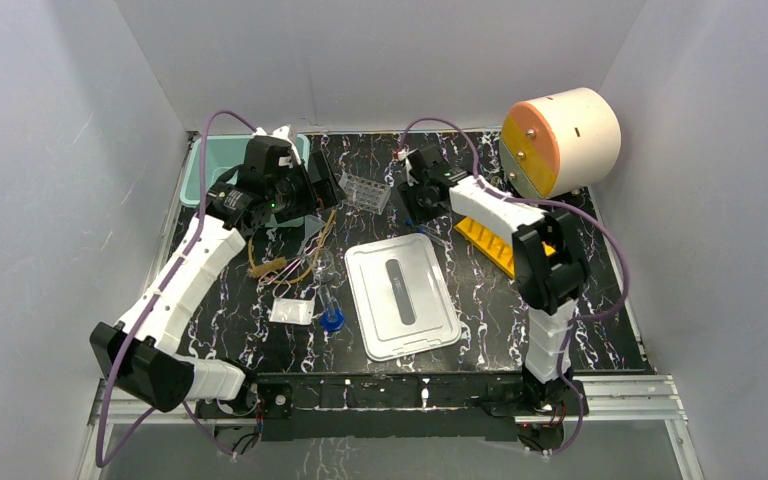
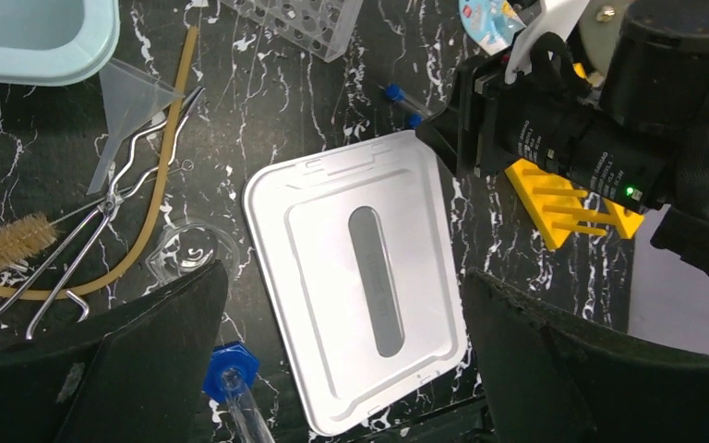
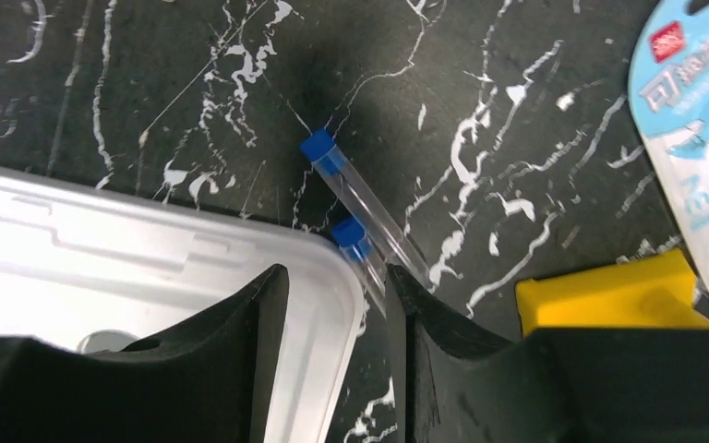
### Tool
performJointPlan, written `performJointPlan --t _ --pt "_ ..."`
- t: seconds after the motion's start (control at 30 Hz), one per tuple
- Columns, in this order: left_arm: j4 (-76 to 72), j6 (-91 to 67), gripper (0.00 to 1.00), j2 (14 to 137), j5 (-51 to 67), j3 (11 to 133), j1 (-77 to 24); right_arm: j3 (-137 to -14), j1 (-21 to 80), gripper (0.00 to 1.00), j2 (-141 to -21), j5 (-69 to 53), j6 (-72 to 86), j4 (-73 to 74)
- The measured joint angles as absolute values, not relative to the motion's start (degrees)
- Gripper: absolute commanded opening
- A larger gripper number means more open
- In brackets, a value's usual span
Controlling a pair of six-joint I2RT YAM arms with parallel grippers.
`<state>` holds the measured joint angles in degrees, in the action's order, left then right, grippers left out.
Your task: Organize the chemistry lab equipment
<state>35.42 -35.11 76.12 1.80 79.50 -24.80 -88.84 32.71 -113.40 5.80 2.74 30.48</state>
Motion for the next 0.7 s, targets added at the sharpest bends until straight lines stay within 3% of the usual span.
performJointPlan --t 0.23,0.7 --pt "34.83 -33.76 0.98 78.11 -0.21 78.19 -24.69 -95.66 32.69 0.55 -122.45 5.89 1.17 30.74" --pt "36.77 -31.05 0.98 81.17 -4.08 80.62 -23.73 -98.89 31.51 0.41 -126.28 4.45 -3.92 31.09"
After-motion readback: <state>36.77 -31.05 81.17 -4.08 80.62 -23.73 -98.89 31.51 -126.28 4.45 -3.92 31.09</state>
